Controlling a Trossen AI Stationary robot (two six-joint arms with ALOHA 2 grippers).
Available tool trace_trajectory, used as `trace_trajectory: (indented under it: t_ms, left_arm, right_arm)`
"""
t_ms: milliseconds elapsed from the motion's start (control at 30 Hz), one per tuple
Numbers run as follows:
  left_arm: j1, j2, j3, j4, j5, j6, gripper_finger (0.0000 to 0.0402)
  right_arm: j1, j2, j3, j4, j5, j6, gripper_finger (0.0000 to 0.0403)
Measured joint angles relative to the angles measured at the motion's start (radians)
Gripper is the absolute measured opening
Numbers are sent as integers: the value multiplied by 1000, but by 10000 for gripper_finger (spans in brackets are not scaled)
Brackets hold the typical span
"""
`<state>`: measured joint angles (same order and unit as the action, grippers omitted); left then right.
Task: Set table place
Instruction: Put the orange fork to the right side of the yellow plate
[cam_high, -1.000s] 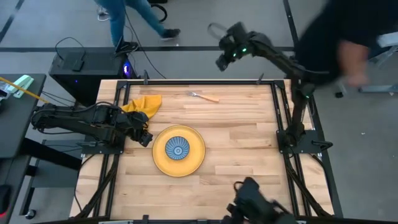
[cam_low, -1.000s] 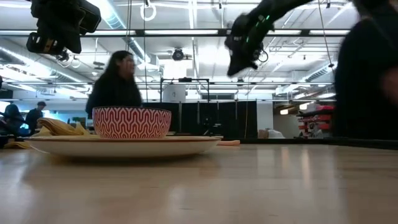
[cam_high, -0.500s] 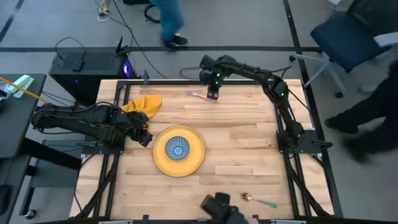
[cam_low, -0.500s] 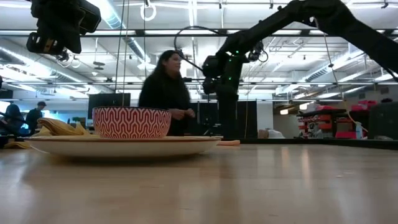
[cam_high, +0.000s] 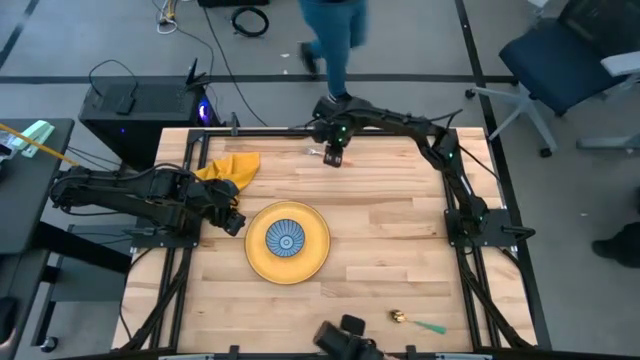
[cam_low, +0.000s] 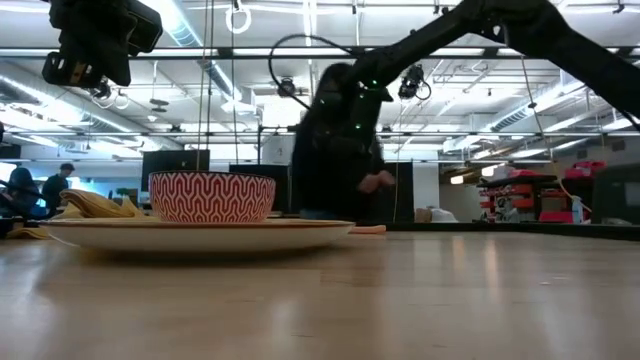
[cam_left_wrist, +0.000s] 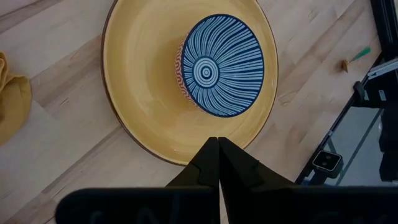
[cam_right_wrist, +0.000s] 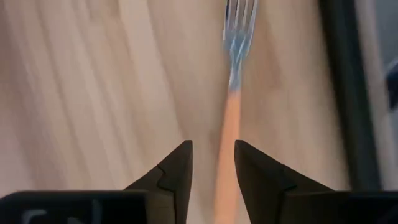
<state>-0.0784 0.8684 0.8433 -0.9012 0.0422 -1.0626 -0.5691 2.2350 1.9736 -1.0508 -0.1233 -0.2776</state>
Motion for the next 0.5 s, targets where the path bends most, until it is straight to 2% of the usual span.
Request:
trace_trajectory:
  t_ms: [133, 500]
  left_arm:
    - [0, 0, 0, 0, 0, 0, 9]
    - [0, 0, 0, 2, 0, 0, 9]
  right_arm:
    - [-38, 16, 0, -87, -40, 31, 114]
    - [-42, 54, -1, -45, -35, 32, 103]
